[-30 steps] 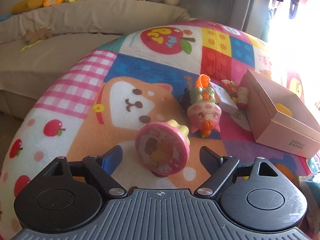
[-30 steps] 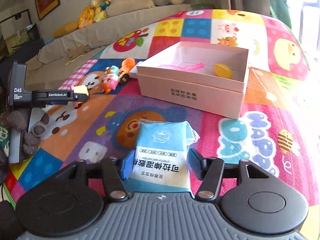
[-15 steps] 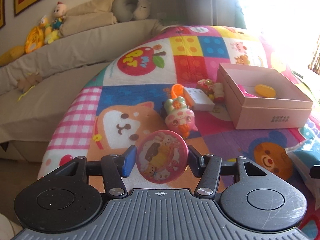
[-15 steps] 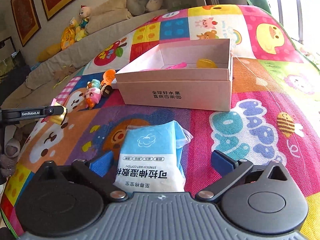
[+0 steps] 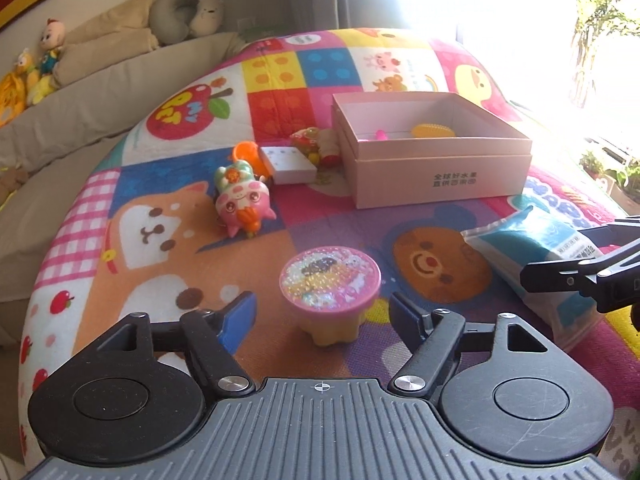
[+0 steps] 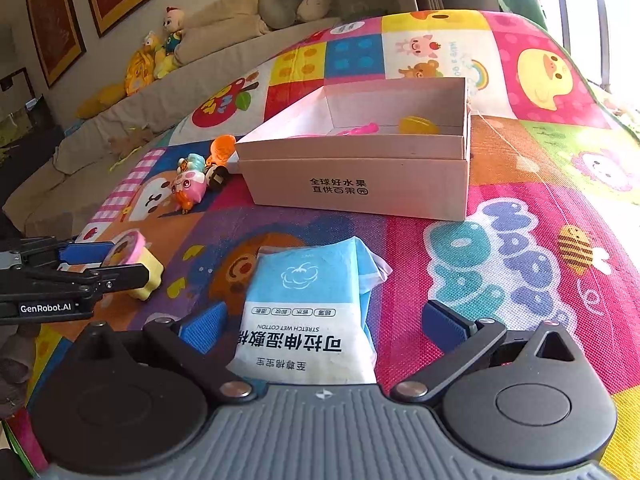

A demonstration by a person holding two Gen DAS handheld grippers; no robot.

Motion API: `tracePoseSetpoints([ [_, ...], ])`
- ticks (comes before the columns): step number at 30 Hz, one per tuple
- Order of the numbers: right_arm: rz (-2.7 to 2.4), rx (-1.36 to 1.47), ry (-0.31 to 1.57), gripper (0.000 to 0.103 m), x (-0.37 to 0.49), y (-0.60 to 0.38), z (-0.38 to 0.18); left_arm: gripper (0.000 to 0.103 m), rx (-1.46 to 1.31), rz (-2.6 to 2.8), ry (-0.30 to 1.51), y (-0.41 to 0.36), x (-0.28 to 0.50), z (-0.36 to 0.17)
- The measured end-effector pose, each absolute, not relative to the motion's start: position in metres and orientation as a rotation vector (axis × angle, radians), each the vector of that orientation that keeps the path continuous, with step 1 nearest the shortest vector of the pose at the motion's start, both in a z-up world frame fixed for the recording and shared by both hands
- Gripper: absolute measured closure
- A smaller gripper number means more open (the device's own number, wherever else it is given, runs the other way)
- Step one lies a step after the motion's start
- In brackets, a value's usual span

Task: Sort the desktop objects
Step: 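Grasp the pink round toy drum with the left gripper while the right gripper holds the wipes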

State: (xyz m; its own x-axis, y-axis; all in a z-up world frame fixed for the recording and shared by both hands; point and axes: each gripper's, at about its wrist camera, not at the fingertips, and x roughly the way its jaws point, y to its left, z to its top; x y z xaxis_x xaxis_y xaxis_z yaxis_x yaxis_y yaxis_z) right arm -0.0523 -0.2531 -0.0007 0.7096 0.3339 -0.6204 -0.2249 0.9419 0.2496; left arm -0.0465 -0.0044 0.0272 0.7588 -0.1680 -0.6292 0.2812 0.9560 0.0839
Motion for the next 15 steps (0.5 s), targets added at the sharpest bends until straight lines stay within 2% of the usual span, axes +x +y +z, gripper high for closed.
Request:
tracePoseSetpoints([
  [2,0.312,0.16,0.727,0.0,-0.051,-0.253,-0.002,0.012,0.175,-0.254,0.661,-0.005,-0.049,0.025],
  [8,0.308,0.144,0.742,0.0,-0.05,-0.25,-0.003,0.003,0.146,-0.25,0.719,-0.008,-0.044,0.009],
  [15,0.297,0.118,0.764,0.0,-0.049,-0.246,-0.003,0.0,0.078,-0.211,0.736,-0.005,-0.039,0.003],
])
